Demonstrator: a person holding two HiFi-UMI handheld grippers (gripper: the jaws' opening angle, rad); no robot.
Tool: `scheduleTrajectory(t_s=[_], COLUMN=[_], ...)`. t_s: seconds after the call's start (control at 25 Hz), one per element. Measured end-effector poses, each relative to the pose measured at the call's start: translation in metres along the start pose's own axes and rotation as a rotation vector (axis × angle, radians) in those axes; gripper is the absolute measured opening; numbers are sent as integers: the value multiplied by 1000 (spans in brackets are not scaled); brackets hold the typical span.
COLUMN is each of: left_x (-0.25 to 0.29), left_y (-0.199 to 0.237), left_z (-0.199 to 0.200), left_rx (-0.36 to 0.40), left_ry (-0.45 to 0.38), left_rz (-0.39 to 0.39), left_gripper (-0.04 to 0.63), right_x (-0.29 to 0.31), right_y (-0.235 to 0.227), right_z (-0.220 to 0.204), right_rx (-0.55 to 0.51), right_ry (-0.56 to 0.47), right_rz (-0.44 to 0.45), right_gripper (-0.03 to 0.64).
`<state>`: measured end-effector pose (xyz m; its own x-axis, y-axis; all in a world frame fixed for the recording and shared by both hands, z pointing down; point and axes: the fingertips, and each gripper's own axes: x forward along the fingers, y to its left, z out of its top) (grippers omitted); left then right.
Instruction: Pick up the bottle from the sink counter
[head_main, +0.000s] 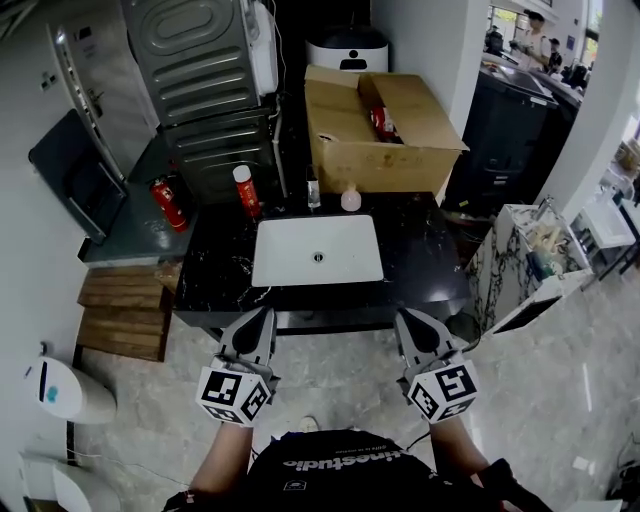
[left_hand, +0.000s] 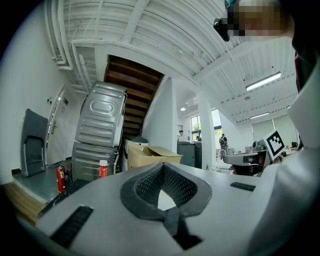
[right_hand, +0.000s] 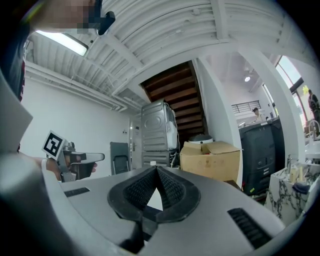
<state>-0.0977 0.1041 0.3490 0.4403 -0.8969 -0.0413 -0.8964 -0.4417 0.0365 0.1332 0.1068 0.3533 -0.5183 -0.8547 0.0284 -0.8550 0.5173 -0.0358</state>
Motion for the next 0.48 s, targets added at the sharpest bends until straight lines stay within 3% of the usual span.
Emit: scheduleTrajectory(t_s=[0.28,0.48], left_x=[0,17], left_y=[-14,3], left_z=[-11,-30], left_rx=[2,-12], left_ry=[11,40], left_rz=[33,43], left_gripper=[14,14], right_x=[0,19], right_y=[-11,-20], right_z=[-9,-28], right_rx=[4,21], right_ry=[6,39], right_rz=[56,54], right_gripper=[38,38])
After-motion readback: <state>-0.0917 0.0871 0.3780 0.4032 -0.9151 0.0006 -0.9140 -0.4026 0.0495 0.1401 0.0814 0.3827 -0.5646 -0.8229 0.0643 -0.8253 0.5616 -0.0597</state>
